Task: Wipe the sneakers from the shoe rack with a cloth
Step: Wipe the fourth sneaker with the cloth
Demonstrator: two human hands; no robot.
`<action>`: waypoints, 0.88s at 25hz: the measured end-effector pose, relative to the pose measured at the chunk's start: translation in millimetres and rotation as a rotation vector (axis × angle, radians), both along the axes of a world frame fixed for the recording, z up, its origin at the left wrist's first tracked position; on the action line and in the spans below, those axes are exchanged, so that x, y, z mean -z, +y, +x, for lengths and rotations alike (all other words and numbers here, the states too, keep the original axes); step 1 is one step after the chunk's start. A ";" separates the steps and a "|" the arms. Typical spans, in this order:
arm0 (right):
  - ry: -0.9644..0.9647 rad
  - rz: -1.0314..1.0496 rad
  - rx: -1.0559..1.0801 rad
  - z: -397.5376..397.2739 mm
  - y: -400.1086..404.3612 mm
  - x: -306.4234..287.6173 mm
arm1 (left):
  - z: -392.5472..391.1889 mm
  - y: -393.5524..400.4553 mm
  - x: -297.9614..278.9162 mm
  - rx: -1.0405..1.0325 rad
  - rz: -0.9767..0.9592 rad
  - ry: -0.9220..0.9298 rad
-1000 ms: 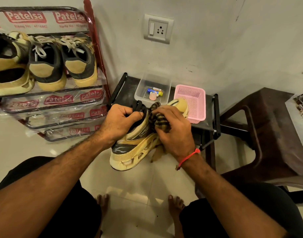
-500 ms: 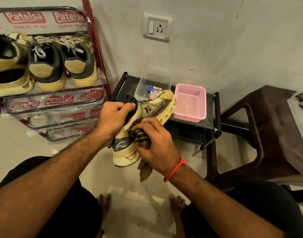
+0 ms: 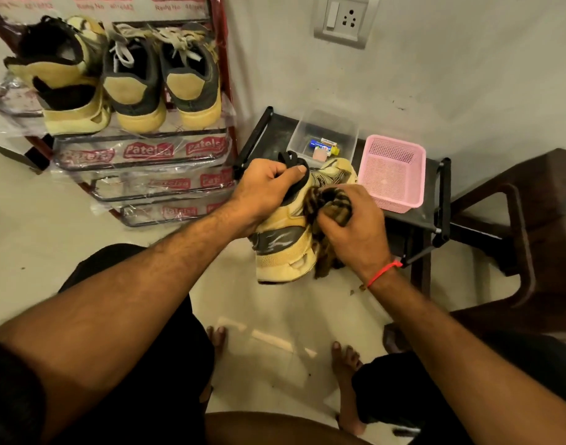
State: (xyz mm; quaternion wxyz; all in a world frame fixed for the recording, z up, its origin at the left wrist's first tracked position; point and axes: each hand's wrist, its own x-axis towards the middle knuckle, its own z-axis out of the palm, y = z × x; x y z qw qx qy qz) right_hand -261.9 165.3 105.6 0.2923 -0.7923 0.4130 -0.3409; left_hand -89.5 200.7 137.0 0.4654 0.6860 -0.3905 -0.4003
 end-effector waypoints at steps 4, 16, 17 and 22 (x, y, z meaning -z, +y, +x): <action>0.125 -0.180 -0.503 11.0 49.7 -8.0 | 4.4 2.8 0.9 0.005 0.027 -0.034; 0.249 -0.428 -0.559 4.5 49.0 -10.2 | -2.0 -3.7 -1.3 0.013 0.035 0.001; 0.304 -0.481 -0.639 5.8 52.7 -8.8 | -2.2 -2.9 -1.0 0.024 0.048 -0.006; 0.263 -0.450 -0.375 -11.1 2.2 -19.9 | -1.4 -3.3 -4.7 -0.018 0.085 0.028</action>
